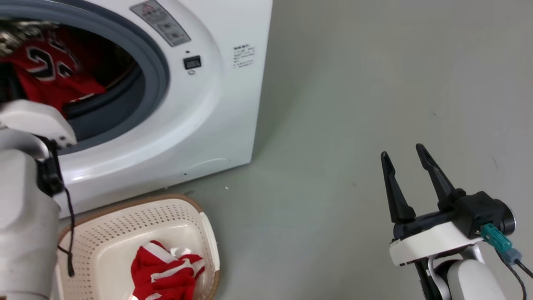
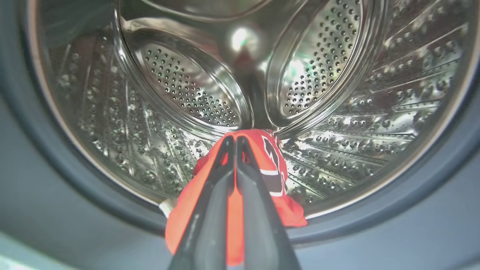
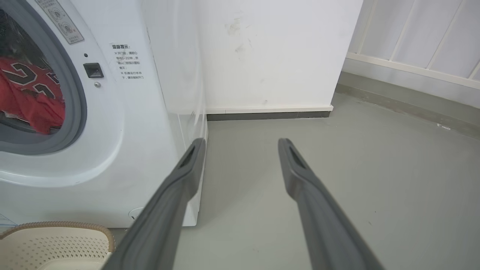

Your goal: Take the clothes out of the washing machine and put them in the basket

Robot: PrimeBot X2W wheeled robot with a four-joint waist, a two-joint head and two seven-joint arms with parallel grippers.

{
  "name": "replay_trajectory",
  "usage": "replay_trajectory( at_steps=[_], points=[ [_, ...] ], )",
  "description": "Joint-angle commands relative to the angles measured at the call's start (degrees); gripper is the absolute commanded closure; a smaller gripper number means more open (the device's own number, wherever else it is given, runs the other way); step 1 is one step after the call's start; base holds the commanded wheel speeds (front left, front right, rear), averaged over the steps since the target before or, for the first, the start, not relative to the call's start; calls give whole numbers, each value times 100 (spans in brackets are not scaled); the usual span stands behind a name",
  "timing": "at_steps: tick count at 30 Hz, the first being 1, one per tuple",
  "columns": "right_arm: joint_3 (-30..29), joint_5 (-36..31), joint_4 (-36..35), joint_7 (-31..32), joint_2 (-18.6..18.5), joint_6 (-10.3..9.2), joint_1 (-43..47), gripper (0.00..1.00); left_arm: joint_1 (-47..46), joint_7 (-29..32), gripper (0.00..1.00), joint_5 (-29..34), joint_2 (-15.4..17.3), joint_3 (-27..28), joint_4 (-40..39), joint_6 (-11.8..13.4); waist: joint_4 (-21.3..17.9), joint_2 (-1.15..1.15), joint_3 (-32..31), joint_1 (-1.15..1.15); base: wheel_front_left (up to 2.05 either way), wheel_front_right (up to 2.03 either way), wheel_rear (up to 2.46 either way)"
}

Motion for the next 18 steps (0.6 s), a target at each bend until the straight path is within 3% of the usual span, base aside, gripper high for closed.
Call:
replay_trajectory(
  at_steps=[1,9,18],
  points=[
    [-31,-45,-69,68,3,-5,145,0,323,-56,100,-58,-106,-6,-208,-4,245,0,-332,1,0,0,0],
    [-72,-134,-271,273,3,-4,411,0,1157,41,100,-114,-315,-110,-1030,11,527,0,-702,1,0,0,0],
    [-167,-187,-510,423,3,-4,615,0,2137,620,100,-90,-315,-260,-2855,293,843,0,-844,1,0,0,0]
  ],
)
